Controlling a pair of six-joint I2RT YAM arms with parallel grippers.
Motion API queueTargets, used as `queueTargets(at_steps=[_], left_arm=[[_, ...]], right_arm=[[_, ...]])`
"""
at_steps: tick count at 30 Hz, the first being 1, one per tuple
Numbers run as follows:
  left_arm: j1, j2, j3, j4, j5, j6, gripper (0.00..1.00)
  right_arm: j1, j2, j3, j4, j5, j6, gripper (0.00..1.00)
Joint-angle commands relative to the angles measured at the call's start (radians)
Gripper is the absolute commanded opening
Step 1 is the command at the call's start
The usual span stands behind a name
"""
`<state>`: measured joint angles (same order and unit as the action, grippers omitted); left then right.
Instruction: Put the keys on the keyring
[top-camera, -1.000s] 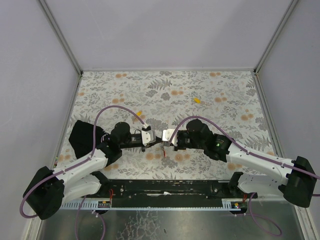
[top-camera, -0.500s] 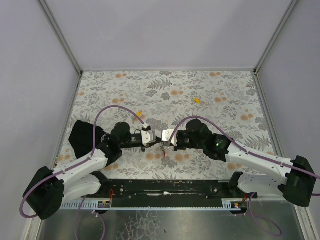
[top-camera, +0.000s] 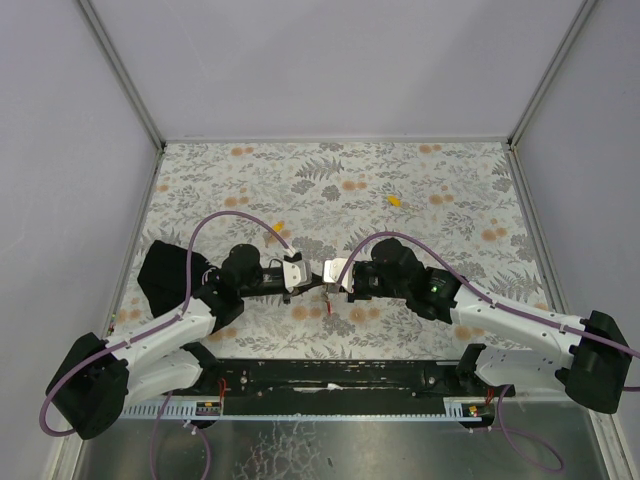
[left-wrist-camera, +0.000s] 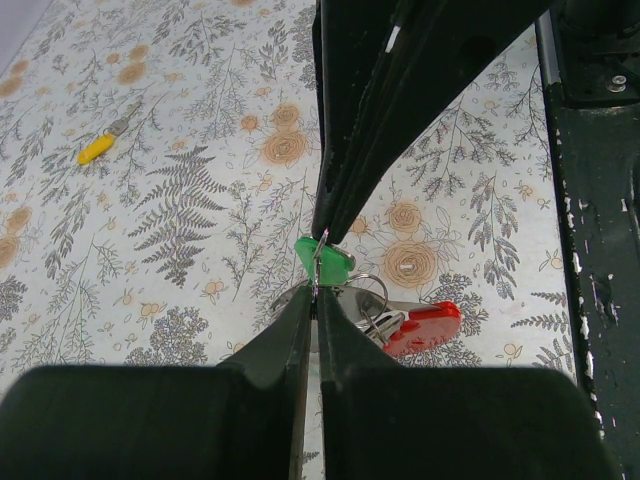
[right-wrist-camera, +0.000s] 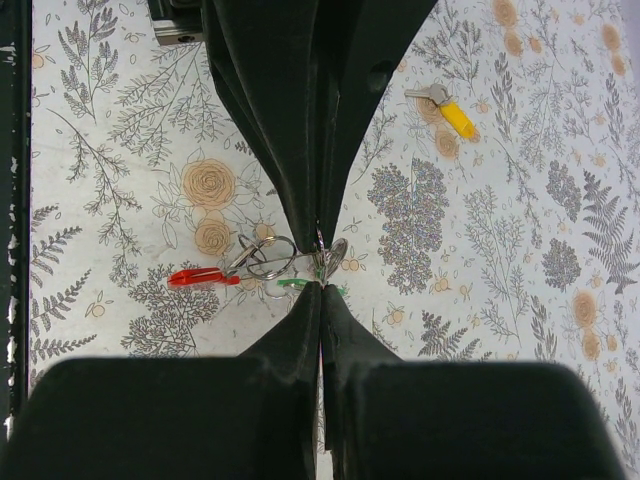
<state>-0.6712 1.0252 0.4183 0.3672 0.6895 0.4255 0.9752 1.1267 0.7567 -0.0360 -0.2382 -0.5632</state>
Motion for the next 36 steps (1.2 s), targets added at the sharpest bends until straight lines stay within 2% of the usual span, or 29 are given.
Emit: queueTargets(at_steps=[1,14,23,36], left_arm=[[0.007,-0.014,-0.007,0.101,0.008,0.016,0.0],[0.007,-0.027,-0.029,0.117,0.014,0.046,0.0],[0.007,-0.029,-0.034,0.118,0.03,0.058,0.0],[0.007,-0.031,-0.036,0.119,0.034,0.06,0.0]], right_arm=[[0.008,-0.003,0.039,0.024,-0.04,0.022,0.0],[-0.014,-0.016,0.054,-0.031,-0.079,0.038,0.0],[-0.036,-0.029,0.029,0.041,-0.078,0.09,0.0],[-0.048,-0.023,0.026,0.049,-0.09,0.102,0.0]])
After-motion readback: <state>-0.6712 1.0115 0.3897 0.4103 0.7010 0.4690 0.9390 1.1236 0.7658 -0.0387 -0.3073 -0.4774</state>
